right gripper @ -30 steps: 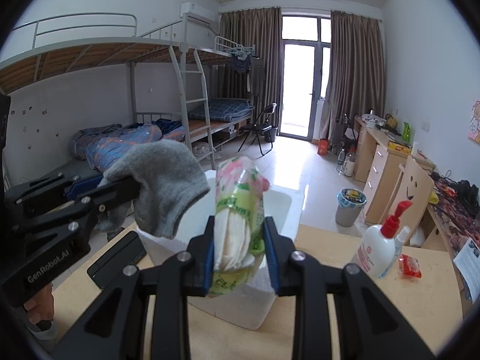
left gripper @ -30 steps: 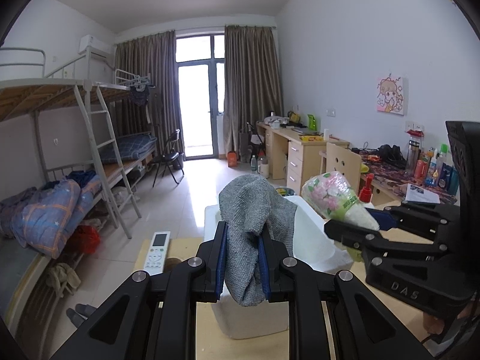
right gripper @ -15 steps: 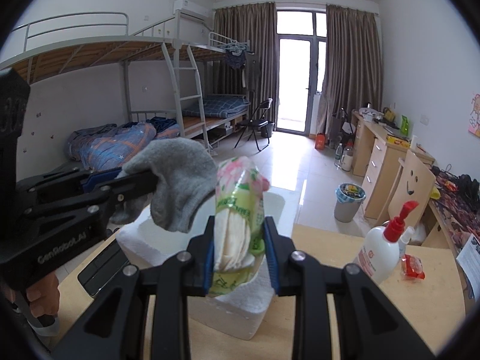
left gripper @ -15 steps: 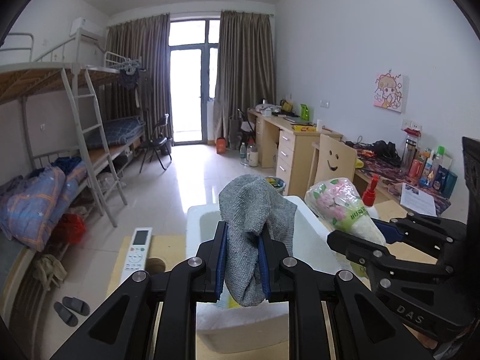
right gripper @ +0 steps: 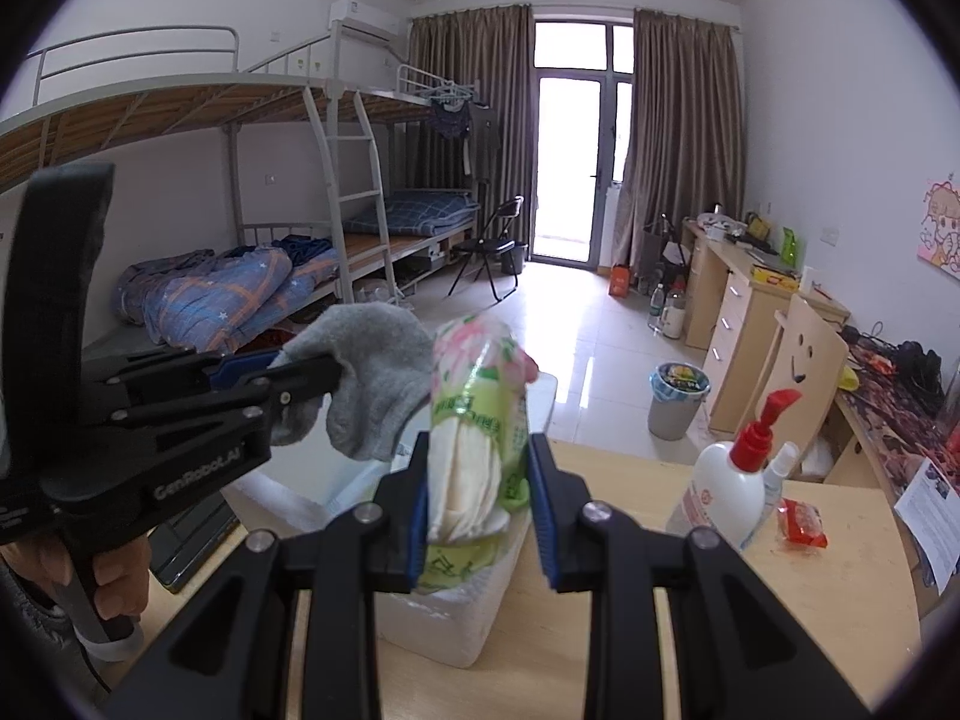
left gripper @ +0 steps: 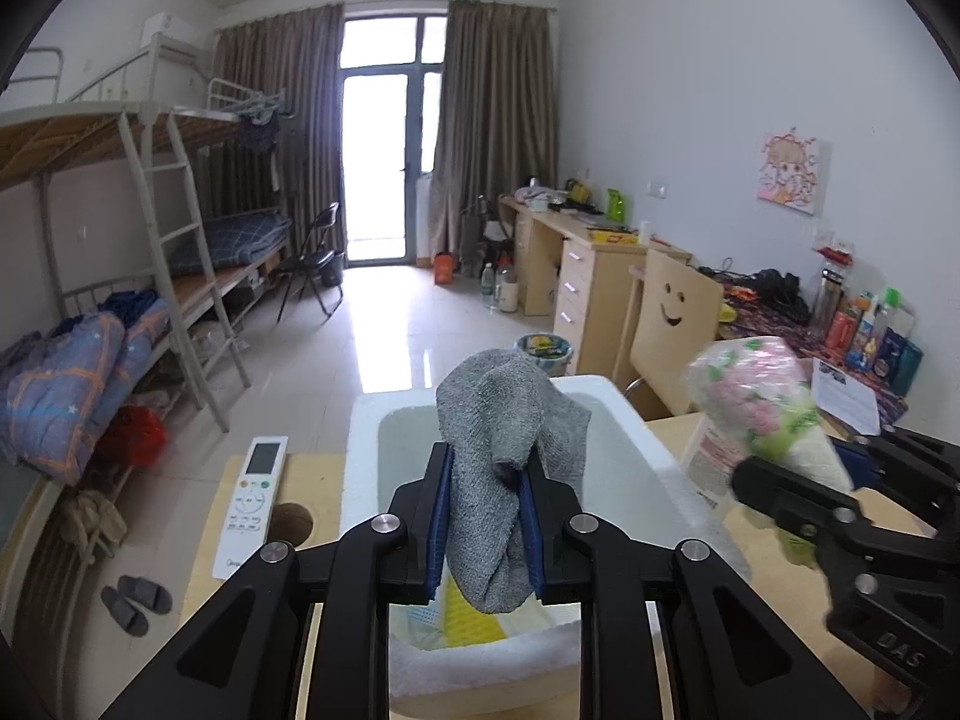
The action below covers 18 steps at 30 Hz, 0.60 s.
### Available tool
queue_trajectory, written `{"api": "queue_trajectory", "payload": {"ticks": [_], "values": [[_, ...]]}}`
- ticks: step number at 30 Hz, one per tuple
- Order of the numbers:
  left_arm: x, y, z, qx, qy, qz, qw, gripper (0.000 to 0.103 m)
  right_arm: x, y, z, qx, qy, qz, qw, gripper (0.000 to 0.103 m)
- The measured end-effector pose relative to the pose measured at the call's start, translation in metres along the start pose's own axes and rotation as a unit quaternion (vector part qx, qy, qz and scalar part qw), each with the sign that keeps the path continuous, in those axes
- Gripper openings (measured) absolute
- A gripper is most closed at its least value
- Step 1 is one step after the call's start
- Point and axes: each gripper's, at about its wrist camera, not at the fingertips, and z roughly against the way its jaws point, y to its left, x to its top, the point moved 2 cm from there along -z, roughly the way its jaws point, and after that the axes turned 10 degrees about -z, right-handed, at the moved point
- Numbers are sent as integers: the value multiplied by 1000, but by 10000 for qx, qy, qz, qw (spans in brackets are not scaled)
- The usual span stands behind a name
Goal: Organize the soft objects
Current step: 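Open the left gripper to drop the grey sock into the foam box, then lower the wrapped roll into the foam box and open the right gripper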
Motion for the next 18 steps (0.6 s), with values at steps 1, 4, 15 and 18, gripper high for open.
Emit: {"api": "queue_trajectory", "payload": {"ticks": [1,4,15,18], "values": [[1,0,-2,9,18,29,10000,29,0,-1,0,-3,-1,-6,10000,33],[1,2,-4,135,5,52,9999,55,1,-2,2,-36,-25,-27,10000,33],[0,1,17,542,-295,-88,9981,102,-1,-3,3,-57,-39,-43,10000,33],[-2,5,20,571,-263,13,9980,102,-1,-1,3,-37,-53,-23,10000,33]]}}
